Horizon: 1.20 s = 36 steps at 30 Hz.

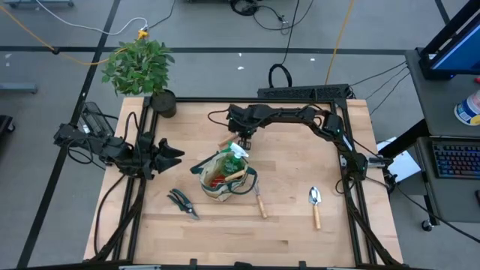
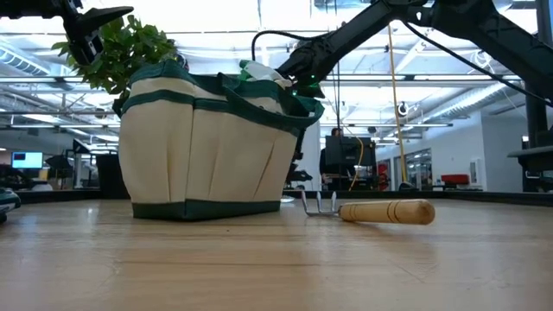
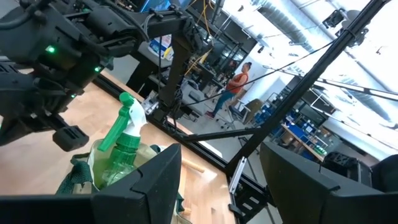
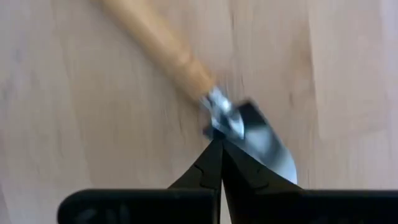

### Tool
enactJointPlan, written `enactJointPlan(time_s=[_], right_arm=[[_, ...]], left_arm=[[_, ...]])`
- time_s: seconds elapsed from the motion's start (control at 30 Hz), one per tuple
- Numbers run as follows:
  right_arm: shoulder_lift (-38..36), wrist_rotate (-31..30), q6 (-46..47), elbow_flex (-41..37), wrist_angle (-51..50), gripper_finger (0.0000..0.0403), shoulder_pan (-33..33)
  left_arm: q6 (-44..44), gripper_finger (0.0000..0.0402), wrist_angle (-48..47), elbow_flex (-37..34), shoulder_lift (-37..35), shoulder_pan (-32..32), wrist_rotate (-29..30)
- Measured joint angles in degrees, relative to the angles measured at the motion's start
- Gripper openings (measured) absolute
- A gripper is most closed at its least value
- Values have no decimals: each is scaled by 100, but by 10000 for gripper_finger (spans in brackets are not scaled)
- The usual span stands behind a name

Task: Pick & Place Garden tools in Gardening bag
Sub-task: Put the brown trowel into the brown bag

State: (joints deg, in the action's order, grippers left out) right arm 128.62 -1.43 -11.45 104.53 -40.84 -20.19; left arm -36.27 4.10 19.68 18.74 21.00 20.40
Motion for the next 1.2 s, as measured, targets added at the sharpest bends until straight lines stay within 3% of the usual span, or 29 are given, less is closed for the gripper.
enactJointPlan(time_s=[0.17,0.33,0.63,0.8,1.2], right_arm=[[-75,-13,-6,0,261,4,-2],[-243,-17,-501,2,300,35,-4],[-238,704,-1068,4,607,152,3],[-190,757,-1111,2,810,202,40],[-312,748,-1217,-4,-136,217,56]], left_arm=[[-31,223,0,0,0,0,0],[-13,223,0,0,-2,0,0],[-8,223,0,1,0,-2,2],[-24,223,0,1,0,-2,26],[-133,223,53,2,0,-2,67]])
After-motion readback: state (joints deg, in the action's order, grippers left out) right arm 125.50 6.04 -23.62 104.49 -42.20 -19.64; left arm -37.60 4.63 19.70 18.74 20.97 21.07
